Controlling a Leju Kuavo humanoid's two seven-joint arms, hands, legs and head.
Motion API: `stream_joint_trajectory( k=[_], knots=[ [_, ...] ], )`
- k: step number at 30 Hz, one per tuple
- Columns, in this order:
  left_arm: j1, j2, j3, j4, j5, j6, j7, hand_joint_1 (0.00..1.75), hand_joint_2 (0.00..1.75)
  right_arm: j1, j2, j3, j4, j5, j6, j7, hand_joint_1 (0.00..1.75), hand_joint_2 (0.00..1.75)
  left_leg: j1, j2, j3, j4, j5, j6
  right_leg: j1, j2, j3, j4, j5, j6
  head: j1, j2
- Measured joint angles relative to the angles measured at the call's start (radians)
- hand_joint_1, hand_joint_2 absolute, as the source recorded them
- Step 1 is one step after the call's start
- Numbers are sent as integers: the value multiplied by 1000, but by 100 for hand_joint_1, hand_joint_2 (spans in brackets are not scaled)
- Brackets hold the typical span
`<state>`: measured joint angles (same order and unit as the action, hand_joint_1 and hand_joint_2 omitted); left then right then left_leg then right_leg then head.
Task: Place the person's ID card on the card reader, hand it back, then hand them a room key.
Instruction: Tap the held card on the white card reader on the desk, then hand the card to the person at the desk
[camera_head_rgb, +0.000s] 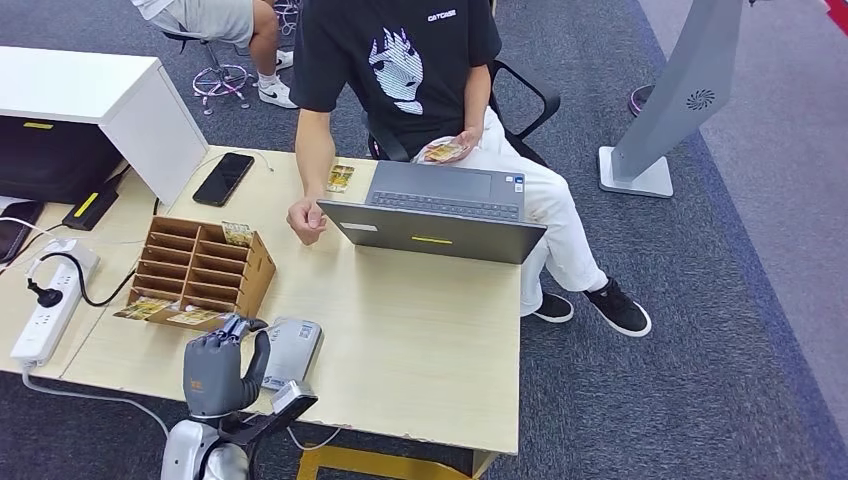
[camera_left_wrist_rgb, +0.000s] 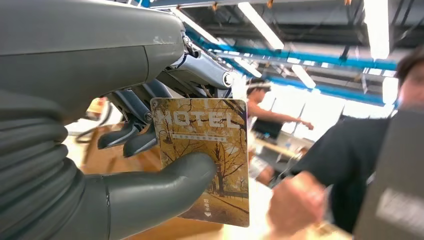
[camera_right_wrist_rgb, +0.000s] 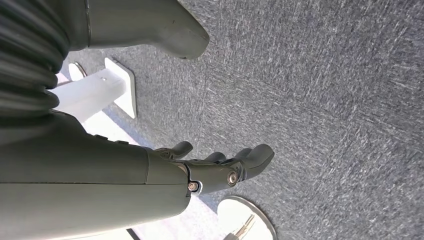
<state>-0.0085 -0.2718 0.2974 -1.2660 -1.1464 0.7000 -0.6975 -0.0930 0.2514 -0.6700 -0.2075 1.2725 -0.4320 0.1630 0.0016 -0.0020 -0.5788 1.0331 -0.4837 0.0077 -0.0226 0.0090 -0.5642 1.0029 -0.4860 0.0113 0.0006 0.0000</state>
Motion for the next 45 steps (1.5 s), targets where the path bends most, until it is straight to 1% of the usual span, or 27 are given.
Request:
stream_joint_trajectory(
  k=[4, 8, 12, 17, 34, 37, 40, 45],
  knots=[
    [5, -3, 88, 53, -67, 0, 0, 175, 175, 5, 0, -6, 0, 8, -6, -11, 0, 175, 0, 0, 0, 0, 0, 0, 0, 0, 0, 0, 0, 0, 0, 0],
    [6, -6, 164, 95, -95, 0, 0, 175, 175, 9, 0, -16, 0, 15, -12, -15, 0, 175, 0, 0, 0, 0, 0, 0, 0, 0, -1, 0, 0, 0, 0, 0],
    [6, -8, 205, 115, -112, 1, 5, 175, 175, 10, 0, -22, 0, 13, -16, -15, 0, 175, 0, 0, 0, 0, 0, 0, 0, 0, -1, 0, 0, 0, 0, 0],
    [6, -9, 229, 132, -116, 1, 6, 175, 175, 11, 0, -28, 0, 9, -16, -17, 0, 175, 0, 0, 0, 0, 0, 0, 0, 0, 0, 0, 0, 0, 0, 0],
    [5, -10, 241, 146, -75, 1, 0, 175, 175, 12, 0, -32, 0, -1, -16, -18, 0, 175, 0, 0, 0, 0, 0, 0, 0, 0, -1, 0, 0, 0, 0, 0],
    [6, -10, 238, 139, -39, 1, -2, 175, 175, 13, 0, -32, 0, 0, -17, -18, 0, 175, 0, 0, 0, 0, 0, 0, 0, 0, -1, 0, 0, 0, 0, 0],
    [8, -11, 210, 93, 36, 2, -3, 175, 175, 13, 0, -32, 0, 1, -19, -19, 0, 175, 0, 0, 0, 0, 0, 0, 0, 0, -1, 0, 0, 0, 0, 0],
    [31, -9, 99, -88, 148, 2, -3, 175, 175, 17, 0, -32, 0, 3, -19, -20, 0, 175, 0, 0, 0, 0, 0, 0, 0, 0, 0, 0, 0, 0, 0, 0]
  ],
)
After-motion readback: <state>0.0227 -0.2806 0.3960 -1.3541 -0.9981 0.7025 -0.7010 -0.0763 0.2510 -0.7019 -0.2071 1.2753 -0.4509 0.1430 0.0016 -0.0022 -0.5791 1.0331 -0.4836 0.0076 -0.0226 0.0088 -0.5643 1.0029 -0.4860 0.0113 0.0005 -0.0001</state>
